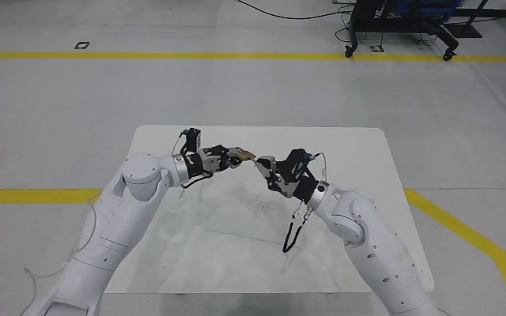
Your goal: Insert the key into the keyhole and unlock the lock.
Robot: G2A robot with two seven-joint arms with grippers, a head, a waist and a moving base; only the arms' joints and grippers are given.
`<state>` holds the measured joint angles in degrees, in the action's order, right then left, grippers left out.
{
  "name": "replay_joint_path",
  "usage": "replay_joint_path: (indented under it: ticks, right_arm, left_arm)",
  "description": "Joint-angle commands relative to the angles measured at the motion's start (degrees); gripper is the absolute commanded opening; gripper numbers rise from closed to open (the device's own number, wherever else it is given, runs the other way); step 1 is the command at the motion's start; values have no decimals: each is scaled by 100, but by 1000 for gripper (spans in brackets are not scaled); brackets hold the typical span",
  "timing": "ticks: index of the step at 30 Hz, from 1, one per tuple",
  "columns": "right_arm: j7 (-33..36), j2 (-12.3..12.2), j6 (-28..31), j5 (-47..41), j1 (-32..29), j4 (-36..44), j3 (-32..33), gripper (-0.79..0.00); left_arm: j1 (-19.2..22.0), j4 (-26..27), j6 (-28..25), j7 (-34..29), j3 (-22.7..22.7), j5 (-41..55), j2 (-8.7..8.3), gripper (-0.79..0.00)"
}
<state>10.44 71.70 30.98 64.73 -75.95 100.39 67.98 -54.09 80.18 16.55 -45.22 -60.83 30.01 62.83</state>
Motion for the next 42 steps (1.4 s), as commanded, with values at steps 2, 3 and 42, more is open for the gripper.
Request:
replay_joint_path:
  ticks: [2, 3, 42]
  right_arm:
    - [-99, -20, -3, -47, -86, 93, 97, 0]
    - [-153, -30, 38, -63, -132, 133, 138, 0]
    - [-1310, -226, 686, -761, -1120, 346, 1501, 0]
  left_arm:
    - [-38, -23, 16, 27, -95, 84, -7, -785]
    - [-52, -29, 20, 21, -137, 131, -11, -785]
    - [651, 332, 1394, -490, 2357, -4398, 315, 0]
